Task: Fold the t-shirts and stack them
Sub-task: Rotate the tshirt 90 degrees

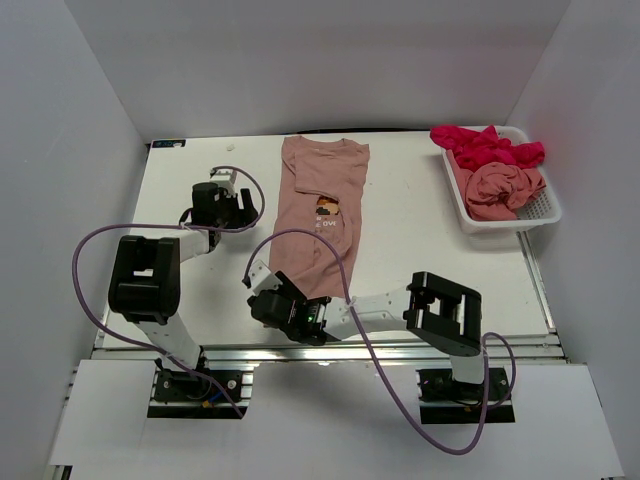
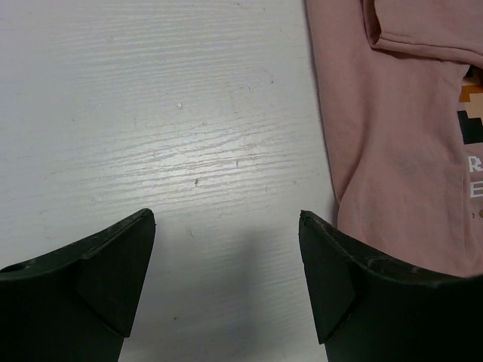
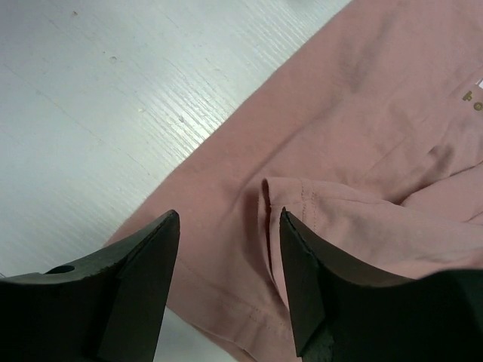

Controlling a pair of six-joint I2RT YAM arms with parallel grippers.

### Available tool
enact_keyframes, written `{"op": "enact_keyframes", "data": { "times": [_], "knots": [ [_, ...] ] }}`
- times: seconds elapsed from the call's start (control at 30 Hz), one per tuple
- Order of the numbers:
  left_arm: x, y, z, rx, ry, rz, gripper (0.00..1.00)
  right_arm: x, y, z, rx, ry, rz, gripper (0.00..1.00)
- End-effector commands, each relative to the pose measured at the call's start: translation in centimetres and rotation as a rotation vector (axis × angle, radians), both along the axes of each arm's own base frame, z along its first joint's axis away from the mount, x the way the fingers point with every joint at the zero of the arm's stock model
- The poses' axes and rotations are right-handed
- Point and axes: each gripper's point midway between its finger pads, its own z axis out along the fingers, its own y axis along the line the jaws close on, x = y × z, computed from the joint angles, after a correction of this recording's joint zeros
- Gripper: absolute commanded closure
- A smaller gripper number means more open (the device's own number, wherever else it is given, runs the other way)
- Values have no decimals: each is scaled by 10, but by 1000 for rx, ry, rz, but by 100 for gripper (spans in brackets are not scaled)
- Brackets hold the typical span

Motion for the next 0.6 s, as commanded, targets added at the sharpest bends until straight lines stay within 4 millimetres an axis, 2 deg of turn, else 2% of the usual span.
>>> {"op": "enact_keyframes", "data": {
  "times": [0.0, 0.23, 0.27, 0.3, 0.4, 0.57],
  "knots": [
    [1, -3, 23, -10, -65, -17, 14, 6, 15, 17, 58, -19, -9, 40],
    [1, -5, 23, -14, -69, -27, 14, 16, 6, 14, 27, -51, -65, 48],
    [1, -6, 22, -14, -66, -30, 14, 19, 4, 13, 22, -60, -78, 51],
    [0, -5, 21, -14, -63, -30, 14, 20, 3, 13, 19, -65, -85, 59],
    [0, -6, 20, -14, -62, -36, 14, 27, 2, 9, 8, -70, -106, 66],
    [-1, -6, 25, -11, -73, -39, 14, 30, 0, 2, -1, -48, -112, 61]
  ]
}}
